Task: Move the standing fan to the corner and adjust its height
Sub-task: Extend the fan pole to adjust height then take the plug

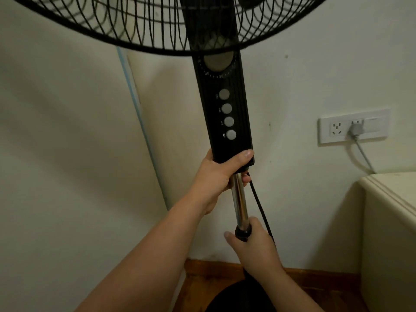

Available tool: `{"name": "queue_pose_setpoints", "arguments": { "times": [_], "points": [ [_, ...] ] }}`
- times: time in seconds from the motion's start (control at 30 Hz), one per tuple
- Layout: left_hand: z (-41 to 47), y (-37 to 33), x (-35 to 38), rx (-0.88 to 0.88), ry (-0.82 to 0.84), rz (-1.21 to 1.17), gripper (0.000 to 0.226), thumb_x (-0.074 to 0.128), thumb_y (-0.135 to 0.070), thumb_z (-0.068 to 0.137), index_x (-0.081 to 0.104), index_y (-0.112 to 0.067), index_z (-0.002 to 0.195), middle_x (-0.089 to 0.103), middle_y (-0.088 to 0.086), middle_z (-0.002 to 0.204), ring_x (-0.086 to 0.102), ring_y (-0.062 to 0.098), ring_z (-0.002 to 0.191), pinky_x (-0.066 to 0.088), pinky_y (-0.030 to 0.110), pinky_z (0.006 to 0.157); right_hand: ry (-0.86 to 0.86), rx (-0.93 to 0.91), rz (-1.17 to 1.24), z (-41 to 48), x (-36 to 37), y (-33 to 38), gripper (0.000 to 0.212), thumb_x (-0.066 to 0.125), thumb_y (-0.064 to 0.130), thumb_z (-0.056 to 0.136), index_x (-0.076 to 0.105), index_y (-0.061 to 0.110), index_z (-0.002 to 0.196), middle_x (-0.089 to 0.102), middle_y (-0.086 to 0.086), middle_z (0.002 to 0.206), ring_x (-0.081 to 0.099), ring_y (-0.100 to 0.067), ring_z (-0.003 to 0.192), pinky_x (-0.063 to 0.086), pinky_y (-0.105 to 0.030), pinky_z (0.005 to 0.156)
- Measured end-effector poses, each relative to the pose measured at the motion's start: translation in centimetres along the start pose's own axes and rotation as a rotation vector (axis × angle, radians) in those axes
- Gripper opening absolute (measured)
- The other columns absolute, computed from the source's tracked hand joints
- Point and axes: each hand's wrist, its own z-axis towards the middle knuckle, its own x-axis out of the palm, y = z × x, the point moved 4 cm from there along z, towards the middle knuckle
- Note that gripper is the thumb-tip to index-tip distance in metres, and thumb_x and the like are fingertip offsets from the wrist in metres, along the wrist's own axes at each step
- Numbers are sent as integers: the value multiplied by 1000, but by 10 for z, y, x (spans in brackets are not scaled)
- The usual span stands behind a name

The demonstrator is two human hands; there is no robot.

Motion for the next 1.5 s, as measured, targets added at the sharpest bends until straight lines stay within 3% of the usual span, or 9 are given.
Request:
{"name": "queue_pose_setpoints", "arguments": {
  "times": [0.1,0.2,0.3,0.4,0.5,0.63,0.8,0.97,1.5],
  "points": [
    [-1,-5,-2,-31,9,47,60,84,-34,78,58,-11,126,73,7,97,74,27,81,61,41,79,210,-17,-216,-4,-27,17,29,66,42,84,56,30,107,64,11,95,63,-5,83,53,-24,70],
    [-1,-15,-10,-50,35,228,68,83,-48,74,54,-25,130,73,-2,113,74,15,96,61,38,81,93,-124,-342,-1,-72,52,26,60,39,89,63,30,114,69,9,107,65,-9,93,52,-27,80],
    [-4,-25,-17,-23,31,309,87,78,-60,68,42,-30,142,62,-7,133,65,15,115,54,42,97,-139,-258,2,6,-114,98,13,56,34,94,64,32,104,70,9,100,66,-11,96,52,-37,90],
    [-4,-52,-18,120,-60,149,69,66,-69,73,53,-33,131,67,-10,126,66,11,113,51,38,100,-129,-299,286,16,-128,138,33,51,49,95,56,33,123,64,14,115,61,-8,107,49,-36,96],
    [4,-80,-11,187,-145,90,68,45,-75,84,56,-28,132,70,-5,122,67,11,110,52,35,96,-14,-342,340,26,-120,171,57,46,59,93,40,33,143,58,20,116,59,2,103,46,-18,80],
    [14,-96,0,234,-313,53,52,38,-73,91,61,-32,114,74,-10,101,71,-1,82,53,15,63,89,-363,396,36,-101,191,48,48,61,92,48,34,132,67,18,108,65,-1,97,50,-16,70],
    [24,-92,3,272,-352,-5,53,44,-73,89,65,-26,102,76,-2,96,74,9,83,58,25,72,180,-381,410,38,-88,183,55,54,59,89,41,32,136,65,11,118,66,1,98,55,-14,66],
    [29,-89,0,290,-335,-30,63,48,-75,81,67,-20,105,77,0,92,75,12,82,61,28,71,114,-421,440,35,-83,178,65,54,60,83,39,28,137,63,10,117,65,3,97,55,-13,69],
    [33,-89,-3,281,-288,-39,58,45,-71,89,67,-21,107,77,2,95,75,14,85,59,28,72,29,-438,492,29,-77,182,24,53,44,95,45,34,115,63,9,106,63,12,82,50,-8,56]
  ]
}}
